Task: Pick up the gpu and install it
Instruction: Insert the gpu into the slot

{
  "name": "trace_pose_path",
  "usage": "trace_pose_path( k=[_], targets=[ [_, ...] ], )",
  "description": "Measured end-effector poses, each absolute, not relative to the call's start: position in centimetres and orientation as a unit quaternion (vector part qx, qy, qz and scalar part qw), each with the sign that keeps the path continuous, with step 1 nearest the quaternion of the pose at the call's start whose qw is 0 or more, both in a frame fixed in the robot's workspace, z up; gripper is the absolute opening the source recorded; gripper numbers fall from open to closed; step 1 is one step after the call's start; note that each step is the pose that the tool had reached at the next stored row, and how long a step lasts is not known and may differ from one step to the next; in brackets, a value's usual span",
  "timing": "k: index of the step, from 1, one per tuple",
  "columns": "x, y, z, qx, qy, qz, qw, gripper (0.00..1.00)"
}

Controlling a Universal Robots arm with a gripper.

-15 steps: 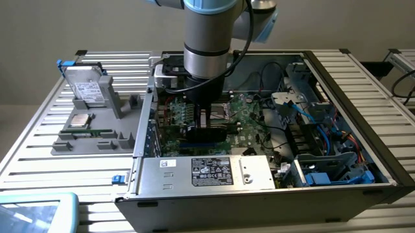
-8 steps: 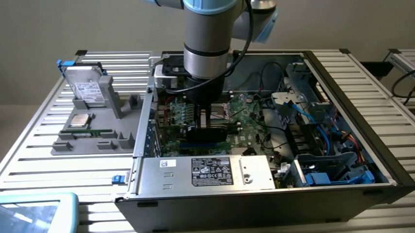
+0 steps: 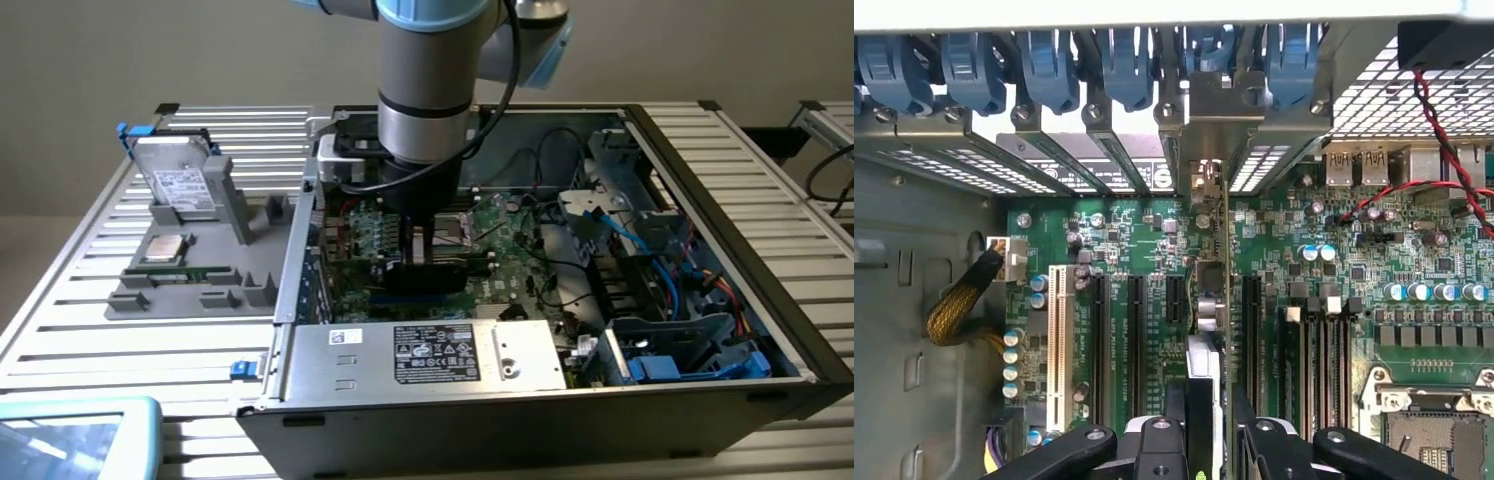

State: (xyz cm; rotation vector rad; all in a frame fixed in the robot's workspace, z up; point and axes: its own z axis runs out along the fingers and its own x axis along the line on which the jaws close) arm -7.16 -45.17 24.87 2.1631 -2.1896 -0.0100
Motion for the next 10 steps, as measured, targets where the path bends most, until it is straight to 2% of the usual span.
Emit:
trace_pose_path(
  k=[10],
  targets=[
    [-7.19, -45.12, 24.72, 0.702, -0.711, -0.003, 0.032, 0.27]
  ],
)
